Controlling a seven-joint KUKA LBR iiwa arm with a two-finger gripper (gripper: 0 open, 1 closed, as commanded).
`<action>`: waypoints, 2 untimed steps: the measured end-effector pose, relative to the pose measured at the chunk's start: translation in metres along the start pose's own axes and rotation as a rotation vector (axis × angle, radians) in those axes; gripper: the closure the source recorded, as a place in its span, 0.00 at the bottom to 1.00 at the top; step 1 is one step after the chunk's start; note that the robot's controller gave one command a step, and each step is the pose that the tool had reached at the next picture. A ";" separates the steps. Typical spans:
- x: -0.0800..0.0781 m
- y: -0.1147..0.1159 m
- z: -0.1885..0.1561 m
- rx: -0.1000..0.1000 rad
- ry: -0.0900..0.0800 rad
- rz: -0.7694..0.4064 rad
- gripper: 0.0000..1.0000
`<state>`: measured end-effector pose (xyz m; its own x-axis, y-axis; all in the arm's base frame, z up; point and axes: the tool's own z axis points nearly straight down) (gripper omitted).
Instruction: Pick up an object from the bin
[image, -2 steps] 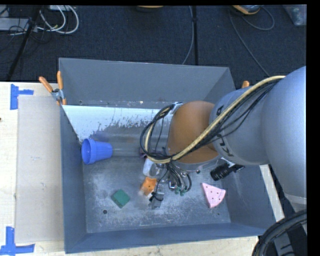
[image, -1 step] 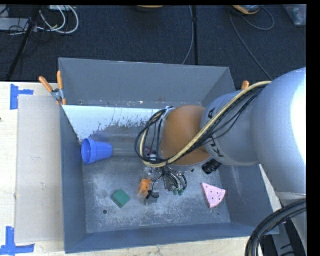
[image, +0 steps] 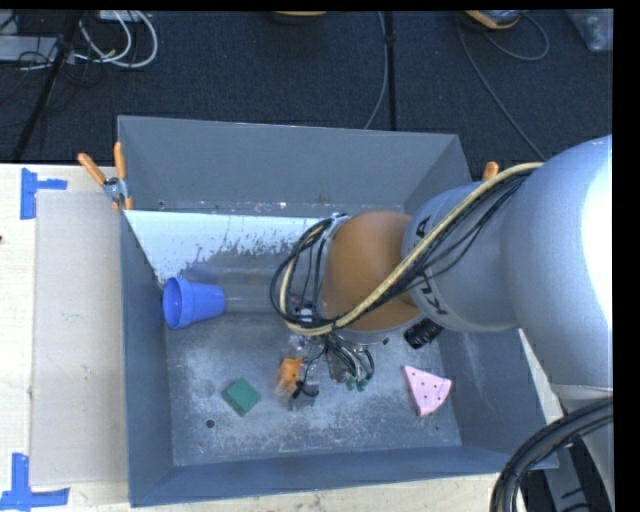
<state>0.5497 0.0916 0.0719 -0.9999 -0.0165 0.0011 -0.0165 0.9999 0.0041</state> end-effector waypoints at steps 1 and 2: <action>0.001 0.000 -0.003 0.001 0.003 0.001 1.00; 0.004 -0.001 -0.021 0.003 0.014 0.001 1.00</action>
Offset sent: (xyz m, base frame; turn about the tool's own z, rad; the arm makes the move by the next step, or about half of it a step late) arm 0.0000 0.0000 0.0892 0.0000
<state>0.5454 0.0903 0.0933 -0.9998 -0.0152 0.0153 -0.0152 0.9999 0.0011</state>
